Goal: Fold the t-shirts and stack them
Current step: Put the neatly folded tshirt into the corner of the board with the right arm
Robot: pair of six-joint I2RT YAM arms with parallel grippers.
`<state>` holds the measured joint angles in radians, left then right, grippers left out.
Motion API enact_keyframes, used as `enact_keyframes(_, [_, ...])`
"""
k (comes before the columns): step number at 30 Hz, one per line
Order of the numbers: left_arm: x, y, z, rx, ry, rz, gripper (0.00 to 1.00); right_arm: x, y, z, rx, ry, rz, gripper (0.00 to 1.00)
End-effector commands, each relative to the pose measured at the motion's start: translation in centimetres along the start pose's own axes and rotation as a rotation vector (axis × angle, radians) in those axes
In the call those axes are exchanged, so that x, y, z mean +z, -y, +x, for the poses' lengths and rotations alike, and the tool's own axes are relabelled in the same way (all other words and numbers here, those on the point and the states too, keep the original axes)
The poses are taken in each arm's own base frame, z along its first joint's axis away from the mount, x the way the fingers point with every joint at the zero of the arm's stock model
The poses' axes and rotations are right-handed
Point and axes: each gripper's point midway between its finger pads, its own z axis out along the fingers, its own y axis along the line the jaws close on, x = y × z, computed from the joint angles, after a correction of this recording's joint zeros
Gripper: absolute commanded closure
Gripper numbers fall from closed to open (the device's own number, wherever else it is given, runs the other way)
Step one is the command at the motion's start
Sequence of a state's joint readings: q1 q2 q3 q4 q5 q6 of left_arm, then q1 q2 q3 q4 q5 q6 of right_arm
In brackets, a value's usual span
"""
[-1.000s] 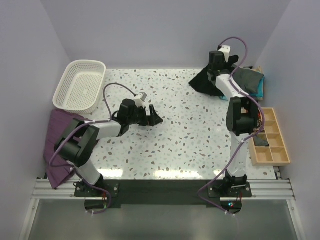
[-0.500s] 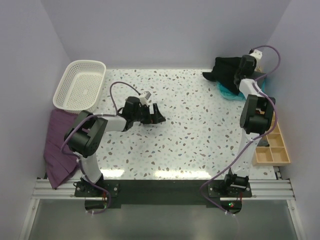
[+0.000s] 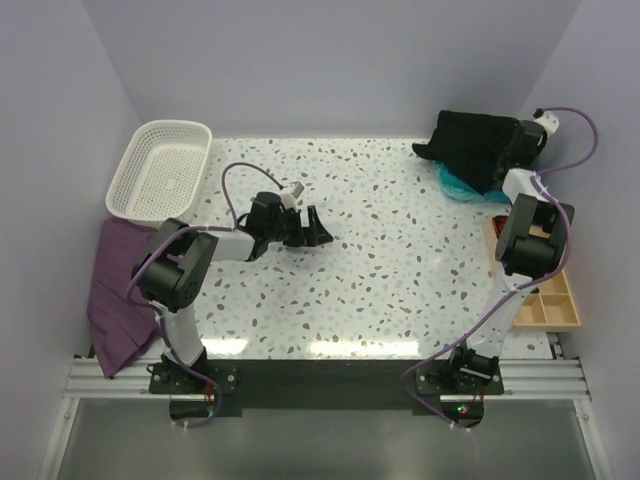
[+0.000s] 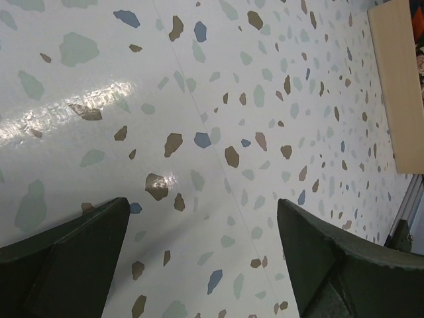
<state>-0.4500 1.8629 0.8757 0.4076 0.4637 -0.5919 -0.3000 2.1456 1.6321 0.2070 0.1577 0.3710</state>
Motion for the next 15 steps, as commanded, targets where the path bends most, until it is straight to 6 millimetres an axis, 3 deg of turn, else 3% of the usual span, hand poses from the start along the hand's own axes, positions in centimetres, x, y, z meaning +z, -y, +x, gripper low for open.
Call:
enact_keyframes(1, [0.6,0.6,-0.4,-0.008,0.003,0.036,0.02,-0.6,-0.8,-4.9,0.048,0.114,-0.036,0.29])
enact_keyframes(3, [0.5,0.7,-0.4,-0.007,0.005,0.042,0.02,-0.7,-0.4,-4.4,0.064,0.099,-0.019,0.15])
enact_keyframes(4, [0.5,0.7,-0.4,-0.007,0.005,0.042,0.02,-0.8,-0.7,-4.3,0.069,0.105,-0.033,0.01])
enact_keyframes(8, [0.3,0.9,-0.3,0.001,0.010,0.044,0.01,-2.0,-1.5,-2.2,0.099,0.056,-0.099,0.01])
enact_keyframes(10, [0.1,0.9,-0.6,0.005,0.016,0.045,0.01,-3.2,-2.6,-3.0,0.107,0.074,-0.144,0.01])
enact_keyframes(11, [0.1,0.9,-0.7,0.008,0.022,0.039,0.01,-3.7,-2.7,-1.7,0.101,0.048,-0.152,0.01])
enact_keyframes(12, [0.0,1.0,-0.8,0.015,0.030,0.037,0.01,-4.7,-3.4,-2.6,0.101,0.066,-0.179,0.01])
enact_keyframes(15, [-0.9,0.9,-2.1,0.043,0.075,-0.010,0.00,-6.6,-4.3,-1.2,0.081,0.029,-0.211,0.01])
